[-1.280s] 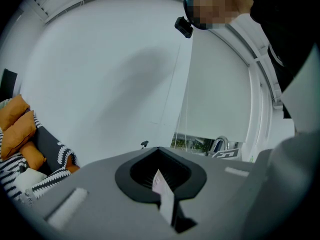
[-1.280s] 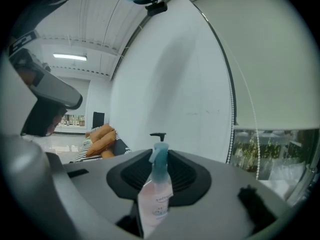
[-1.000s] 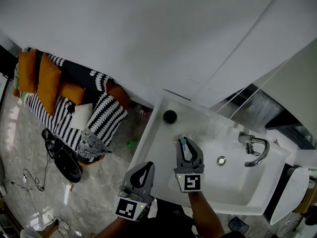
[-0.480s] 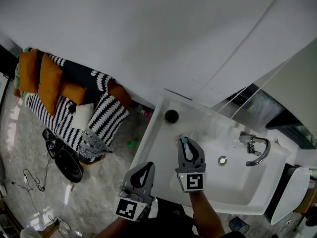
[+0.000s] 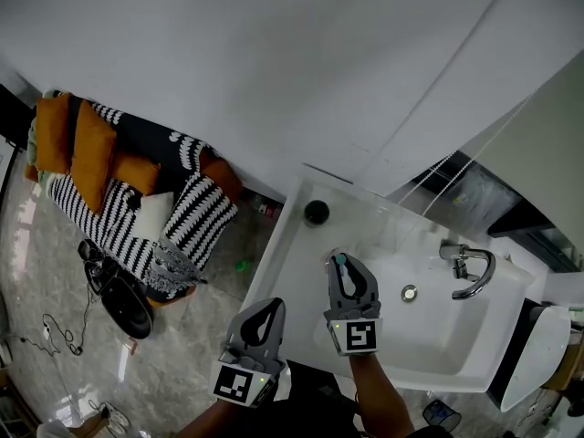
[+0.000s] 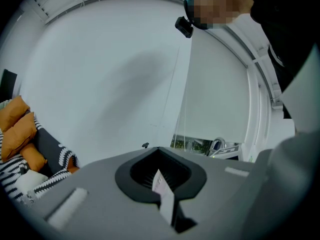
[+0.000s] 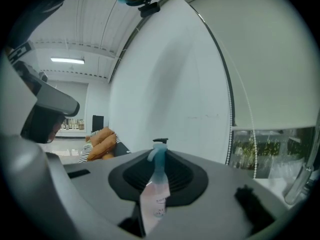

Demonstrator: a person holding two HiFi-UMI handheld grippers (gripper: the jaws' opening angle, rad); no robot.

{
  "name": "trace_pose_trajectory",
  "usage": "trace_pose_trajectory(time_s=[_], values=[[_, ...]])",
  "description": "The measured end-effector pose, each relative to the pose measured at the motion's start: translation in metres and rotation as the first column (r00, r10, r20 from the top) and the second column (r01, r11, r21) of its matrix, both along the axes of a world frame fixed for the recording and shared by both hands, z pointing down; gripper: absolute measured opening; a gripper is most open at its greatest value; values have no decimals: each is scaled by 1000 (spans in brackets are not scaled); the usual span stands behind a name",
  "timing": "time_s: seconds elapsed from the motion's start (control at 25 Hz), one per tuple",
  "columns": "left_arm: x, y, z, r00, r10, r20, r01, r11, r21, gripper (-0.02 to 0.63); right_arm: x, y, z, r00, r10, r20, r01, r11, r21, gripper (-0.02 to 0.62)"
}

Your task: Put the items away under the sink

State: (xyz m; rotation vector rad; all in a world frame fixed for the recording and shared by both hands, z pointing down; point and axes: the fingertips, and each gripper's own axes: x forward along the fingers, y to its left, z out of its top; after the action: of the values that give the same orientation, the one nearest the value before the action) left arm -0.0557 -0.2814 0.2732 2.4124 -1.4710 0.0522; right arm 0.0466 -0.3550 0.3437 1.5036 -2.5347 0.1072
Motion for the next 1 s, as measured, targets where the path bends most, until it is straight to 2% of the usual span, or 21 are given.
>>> trace_pose_trajectory(time_s=[0.32,0.56,0.76,0.92,1.0], values=[[-7,16,-13,1000,2,-16,-1,1000,17,8,-3,19,-20,1000,14,26,-14,1000,5,73],[-12,36,-37,999,12,-51,-6,994,107,8,-5,44,-44,999,28,22,-29,999,26,73],[-11,64,-32,998,46,-43,-46,999,8,8,-5,69,-61,999,38,11,-39,999,28,72],[-13,79,-36,996,80,-43,-78,996,53,8,-9,90,-76,999,44,-1,-44,998,35,73],[-15,88,-37,996,81,-49,-79,996,41,8,-12,102,-82,999,48,0,-48,998,38,72]])
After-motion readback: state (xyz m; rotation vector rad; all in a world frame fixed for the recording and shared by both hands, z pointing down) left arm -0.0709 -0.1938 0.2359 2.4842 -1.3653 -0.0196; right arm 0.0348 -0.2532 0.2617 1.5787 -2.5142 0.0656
